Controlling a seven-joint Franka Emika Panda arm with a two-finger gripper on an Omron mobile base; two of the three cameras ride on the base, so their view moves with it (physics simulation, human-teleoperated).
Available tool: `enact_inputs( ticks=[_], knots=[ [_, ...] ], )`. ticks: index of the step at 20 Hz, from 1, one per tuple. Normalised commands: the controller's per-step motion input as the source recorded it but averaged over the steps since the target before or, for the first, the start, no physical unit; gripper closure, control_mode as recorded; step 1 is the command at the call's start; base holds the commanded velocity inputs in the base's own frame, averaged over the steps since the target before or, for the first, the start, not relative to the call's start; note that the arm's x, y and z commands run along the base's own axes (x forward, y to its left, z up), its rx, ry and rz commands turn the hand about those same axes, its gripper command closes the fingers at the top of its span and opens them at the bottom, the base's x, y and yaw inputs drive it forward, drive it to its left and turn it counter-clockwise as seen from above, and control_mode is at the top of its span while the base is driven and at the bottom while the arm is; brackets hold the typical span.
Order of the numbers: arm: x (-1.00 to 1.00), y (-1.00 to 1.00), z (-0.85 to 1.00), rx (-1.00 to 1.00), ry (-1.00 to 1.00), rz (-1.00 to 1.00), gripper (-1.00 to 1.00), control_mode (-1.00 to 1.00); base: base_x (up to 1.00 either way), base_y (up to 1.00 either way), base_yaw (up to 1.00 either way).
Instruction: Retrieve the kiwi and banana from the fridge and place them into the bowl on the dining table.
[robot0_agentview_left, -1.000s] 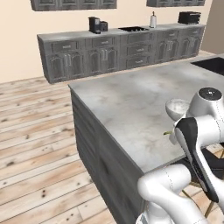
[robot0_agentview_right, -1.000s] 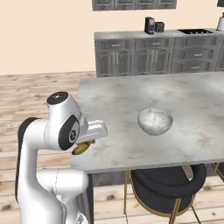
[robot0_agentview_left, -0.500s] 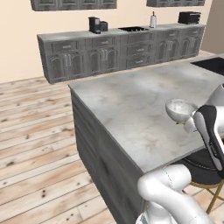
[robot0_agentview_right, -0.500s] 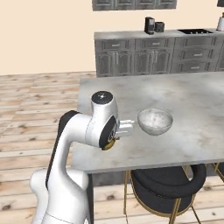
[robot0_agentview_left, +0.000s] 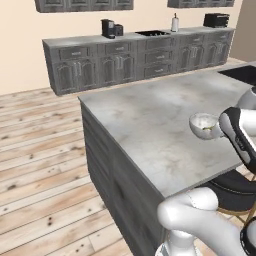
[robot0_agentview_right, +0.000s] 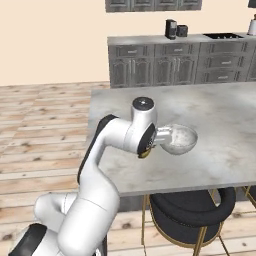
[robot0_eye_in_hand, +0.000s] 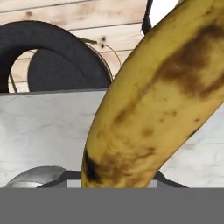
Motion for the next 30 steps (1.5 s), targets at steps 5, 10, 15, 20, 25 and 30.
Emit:
enact_inputs(
  ticks=[5, 10, 15, 20, 25, 30],
  knots=[
    [0.84, -0.28, 0.0, 0.0, 0.0, 0.0, 1.0, -1.0, 0.0, 0.0, 0.0],
    [0.78, -0.4, 0.0, 0.01, 0.0, 0.0, 1.0, -1.0, 0.0, 0.0, 0.0],
    [0.67, -0.4, 0.0, 0.0, 0.0, 0.0, 1.0, -1.0, 0.0, 0.0, 0.0],
    [0.55, -0.3, -0.07, 0.0, -0.01, 0.0, 1.0, -1.0, 0.0, 0.0, 0.0],
    [0.48, -0.42, -0.2, 0.0, 0.0, 0.0, 1.0, -1.0, 0.0, 0.0, 0.0],
    [0.42, -0.47, -0.25, 0.0, 0.0, 0.0, 1.0, -1.0, 0.0, 0.0, 0.0]
  ],
)
